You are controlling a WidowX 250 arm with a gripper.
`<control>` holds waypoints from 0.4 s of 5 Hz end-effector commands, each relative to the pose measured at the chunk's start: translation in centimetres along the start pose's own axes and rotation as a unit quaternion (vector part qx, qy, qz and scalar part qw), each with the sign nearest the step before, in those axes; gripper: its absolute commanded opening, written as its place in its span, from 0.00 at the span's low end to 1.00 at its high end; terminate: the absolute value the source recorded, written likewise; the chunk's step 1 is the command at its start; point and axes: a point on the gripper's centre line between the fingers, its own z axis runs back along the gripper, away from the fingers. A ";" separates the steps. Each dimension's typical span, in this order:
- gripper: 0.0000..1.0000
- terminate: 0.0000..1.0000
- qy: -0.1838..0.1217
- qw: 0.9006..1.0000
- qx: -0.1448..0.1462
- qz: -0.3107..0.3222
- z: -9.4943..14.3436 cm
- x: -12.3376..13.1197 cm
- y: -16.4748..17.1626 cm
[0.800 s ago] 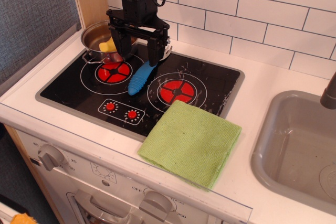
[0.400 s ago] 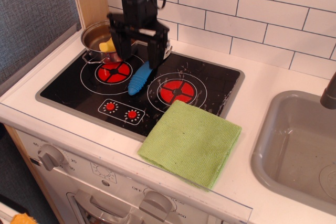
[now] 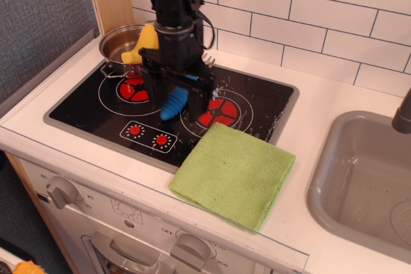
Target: Move the green rag to the top right stove burner.
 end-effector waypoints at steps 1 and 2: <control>1.00 0.00 -0.030 0.998 0.019 -0.053 0.8 -2.2 -3.7; 1.00 0.00 -0.034 0.997 0.025 -0.071 0.5 -2.6 -5.5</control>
